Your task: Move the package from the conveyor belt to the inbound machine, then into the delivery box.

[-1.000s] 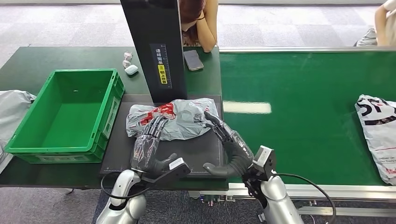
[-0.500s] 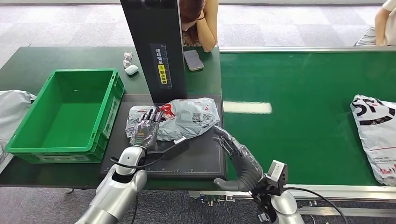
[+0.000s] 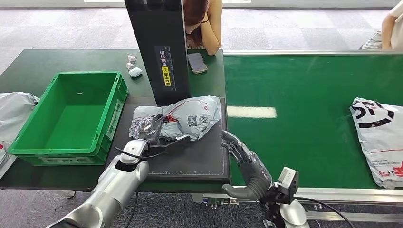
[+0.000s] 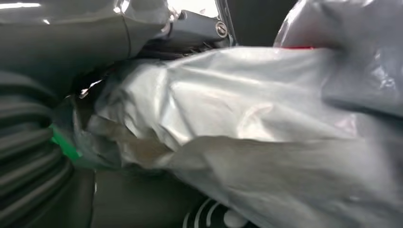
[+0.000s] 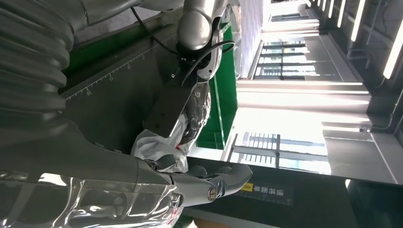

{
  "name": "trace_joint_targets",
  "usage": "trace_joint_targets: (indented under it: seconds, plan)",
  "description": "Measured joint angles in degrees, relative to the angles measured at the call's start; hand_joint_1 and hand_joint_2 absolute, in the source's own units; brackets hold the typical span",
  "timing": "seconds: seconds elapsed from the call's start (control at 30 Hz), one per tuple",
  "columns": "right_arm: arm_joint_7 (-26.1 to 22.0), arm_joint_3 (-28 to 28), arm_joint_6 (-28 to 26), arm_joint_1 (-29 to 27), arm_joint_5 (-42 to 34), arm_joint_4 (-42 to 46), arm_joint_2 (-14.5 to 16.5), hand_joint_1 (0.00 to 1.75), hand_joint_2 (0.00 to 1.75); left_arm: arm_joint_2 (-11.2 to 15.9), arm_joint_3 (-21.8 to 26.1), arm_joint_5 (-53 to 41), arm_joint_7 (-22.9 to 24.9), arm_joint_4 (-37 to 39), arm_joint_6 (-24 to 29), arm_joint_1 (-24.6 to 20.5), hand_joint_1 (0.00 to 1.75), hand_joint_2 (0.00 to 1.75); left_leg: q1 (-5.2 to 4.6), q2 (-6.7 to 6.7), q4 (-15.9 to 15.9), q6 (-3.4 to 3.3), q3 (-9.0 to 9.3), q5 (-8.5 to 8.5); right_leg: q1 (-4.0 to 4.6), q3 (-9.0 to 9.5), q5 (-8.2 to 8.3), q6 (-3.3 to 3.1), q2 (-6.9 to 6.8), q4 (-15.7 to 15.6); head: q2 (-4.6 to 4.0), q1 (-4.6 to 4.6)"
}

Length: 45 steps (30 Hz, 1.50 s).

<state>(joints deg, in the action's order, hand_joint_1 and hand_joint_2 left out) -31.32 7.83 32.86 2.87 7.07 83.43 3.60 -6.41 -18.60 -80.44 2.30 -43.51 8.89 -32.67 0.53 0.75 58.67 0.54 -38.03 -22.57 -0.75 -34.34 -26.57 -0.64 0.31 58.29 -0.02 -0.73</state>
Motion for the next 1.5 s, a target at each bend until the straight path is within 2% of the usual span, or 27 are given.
trace_joint_targets:
  seconds: [0.17, 0.4, 0.57, 0.7, 0.8, 0.9, 1.03, 1.1, 1.17, 1.23, 1.33, 1.37, 1.5]
  plan:
    - [1.3, -1.2, 0.5, -1.3, -0.6, 2.2, 0.5, 0.0, 1.75, 0.0, 0.0, 2.9, -3.0, -1.5, 6.3, 1.3, 1.75, 1.75, 0.0, 0.0, 0.0, 0.0, -0.04, -0.01, 0.0, -0.03, -0.01, 0.0, 0.0, 0.0, 0.0, 0.0]
    - [2.3, -2.2, 1.0, -2.5, -2.8, 4.4, 0.5, 0.0, 1.75, 0.5, 0.0, 8.1, -10.7, -10.1, 17.4, 6.7, 1.75, 1.75, -0.01, 0.01, 0.0, -0.03, -0.34, -0.03, -0.01, -0.3, -0.03, 0.03, 0.0, 0.0, 0.0, 0.0]
    - [3.0, -2.6, 0.9, -2.7, -5.1, 4.8, 0.5, 0.0, 1.75, 1.5, -0.1, 9.2, -16.6, -19.9, 28.2, 11.7, 1.75, 1.75, 0.0, -0.03, 0.0, -0.04, -0.37, -0.1, -0.01, -0.36, -0.05, 0.02, 0.03, 0.0, 0.0, 0.0]
    - [3.1, -2.8, 0.3, -3.2, -6.2, 5.0, 0.5, 0.0, 1.75, 2.0, 0.4, 8.6, -21.9, -28.6, 31.0, 15.7, 1.75, 1.75, 0.0, -0.03, 0.0, -0.04, -0.39, -0.12, 0.0, -0.38, -0.08, 0.01, 0.03, 0.0, 0.0, 0.0]
    - [3.0, -2.9, -0.4, -3.6, -6.7, 5.1, 0.5, 0.0, 1.75, 1.2, 3.5, 8.4, -30.4, -35.6, 31.3, 18.9, 1.75, 1.75, 0.0, -0.08, 0.0, -0.05, -0.41, -0.14, -0.01, -0.42, -0.09, 0.01, 0.06, 0.0, 0.0, 0.0]
    - [2.7, -3.1, -1.3, -4.0, -7.1, 5.2, 0.5, 0.0, 1.75, -1.2, 9.5, 7.5, -37.6, -41.6, 31.3, 21.0, 1.75, 1.75, 0.0, -0.08, 0.0, -0.06, -0.43, -0.14, -0.01, -0.44, -0.09, 0.01, 0.05, 0.0, 0.0, 0.01]
    - [2.4, -3.2, -1.7, -4.5, -7.3, 5.5, 0.4, 0.0, 1.75, -3.7, 17.9, 5.7, -39.0, -46.3, 31.3, 21.5, 1.75, 1.75, 0.0, -0.07, 0.0, -0.05, -0.42, -0.13, 0.0, -0.45, -0.08, 0.0, 0.05, 0.0, 0.0, 0.0]
    - [2.4, -3.2, -1.8, -4.6, -7.3, 5.5, 0.4, 0.0, 1.75, -4.3, 20.2, 4.6, -38.1, -47.4, 31.3, 21.4, 1.75, 1.75, 0.01, -0.05, 0.0, -0.05, -0.43, -0.11, 0.0, -0.46, -0.08, -0.01, 0.03, 0.0, 0.0, 0.01]
    - [2.3, -3.2, -2.0, -4.7, -7.2, 5.6, 0.4, 0.0, 1.75, -4.1, 22.2, 1.7, -33.8, -47.5, 31.3, 20.4, 1.75, 1.75, 0.02, -0.06, 0.0, -0.05, -0.43, -0.09, 0.0, -0.49, -0.07, -0.01, 0.03, 0.0, 0.0, 0.01]
    - [2.2, -3.2, -2.3, -4.8, -6.5, 5.8, 0.3, 0.0, 1.75, -2.5, 23.8, -1.7, -25.1, -44.7, 30.9, 17.3, 1.75, 1.75, 0.02, -0.05, 0.0, -0.01, -0.42, -0.04, 0.0, -0.57, -0.06, -0.02, 0.04, 0.0, 0.0, 0.01]
    - [2.0, -3.2, -2.4, -4.5, -5.5, 5.8, 0.3, 0.0, 1.75, 2.4, 24.1, -5.1, -7.8, -33.8, 27.8, 8.9, 1.75, 1.75, 0.06, 0.0, 0.0, 0.13, -0.46, 0.12, 0.01, -0.63, 0.03, -0.13, 0.01, 0.1, 0.0, 0.01]
    - [2.0, -3.2, -2.3, -4.3, -5.4, 5.8, 0.3, 0.0, 1.75, 4.1, 24.0, -6.1, -3.4, -30.3, 26.4, 6.4, 1.75, 1.75, 0.07, -0.03, 0.0, 0.18, -0.48, 0.16, 0.03, -0.66, 0.1, -0.2, 0.04, 0.2, 0.0, 0.01]
    - [2.0, -3.2, -2.0, -3.7, -5.0, 5.7, 0.2, 0.0, 1.75, 9.2, 22.3, -8.7, 7.1, -18.6, 20.0, -1.2, 1.75, 1.75, 0.07, -0.15, 0.0, 0.23, -0.54, 0.24, 0.05, -0.76, 0.21, -0.31, 0.15, 0.2, 0.0, 0.01]
